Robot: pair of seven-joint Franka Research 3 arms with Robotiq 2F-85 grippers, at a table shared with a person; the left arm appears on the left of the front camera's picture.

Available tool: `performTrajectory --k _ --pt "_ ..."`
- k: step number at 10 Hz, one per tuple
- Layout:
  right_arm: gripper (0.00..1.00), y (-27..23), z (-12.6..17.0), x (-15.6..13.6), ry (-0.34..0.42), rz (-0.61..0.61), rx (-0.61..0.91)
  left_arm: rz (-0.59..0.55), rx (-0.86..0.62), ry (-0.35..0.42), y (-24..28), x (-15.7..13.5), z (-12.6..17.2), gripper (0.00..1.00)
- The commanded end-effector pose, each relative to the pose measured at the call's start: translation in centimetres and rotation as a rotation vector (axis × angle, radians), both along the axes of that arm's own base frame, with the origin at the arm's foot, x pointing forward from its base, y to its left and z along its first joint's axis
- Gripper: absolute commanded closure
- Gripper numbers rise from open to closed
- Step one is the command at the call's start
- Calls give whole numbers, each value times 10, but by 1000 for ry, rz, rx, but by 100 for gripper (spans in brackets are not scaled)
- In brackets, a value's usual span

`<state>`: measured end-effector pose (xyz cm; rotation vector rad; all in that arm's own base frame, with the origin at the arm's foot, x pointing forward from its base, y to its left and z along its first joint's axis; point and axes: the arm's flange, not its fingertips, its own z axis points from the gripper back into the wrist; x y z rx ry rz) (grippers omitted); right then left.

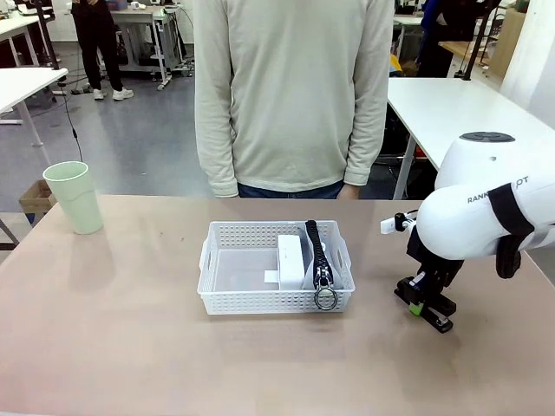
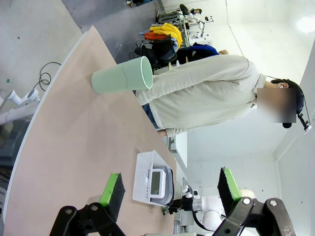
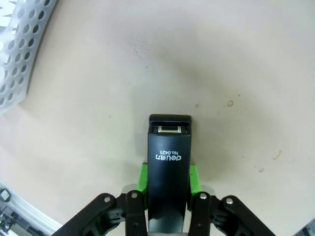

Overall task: Efficiently arrange items inside the basket to fit them all.
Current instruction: Pick up the Stapler and place it inside the Organizing basket.

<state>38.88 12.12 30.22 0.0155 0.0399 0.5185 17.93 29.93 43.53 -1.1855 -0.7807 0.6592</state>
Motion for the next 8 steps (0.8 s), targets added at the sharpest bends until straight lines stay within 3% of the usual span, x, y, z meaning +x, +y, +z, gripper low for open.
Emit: performTrajectory --k 1,5,6,8 --pt "100 5 0 -1 16 -9 -35 3 -13 -15 1 -1 2 0" --pt "100 1 9 -3 4 -50 -28 3 -13 -15 1 -1 2 0" --pt "100 0 24 -3 -24 -124 -6 3 -13 -15 1 -1 2 0" --pt "100 4 89 -10 -91 -315 91 3 -13 -15 1 -1 2 0"
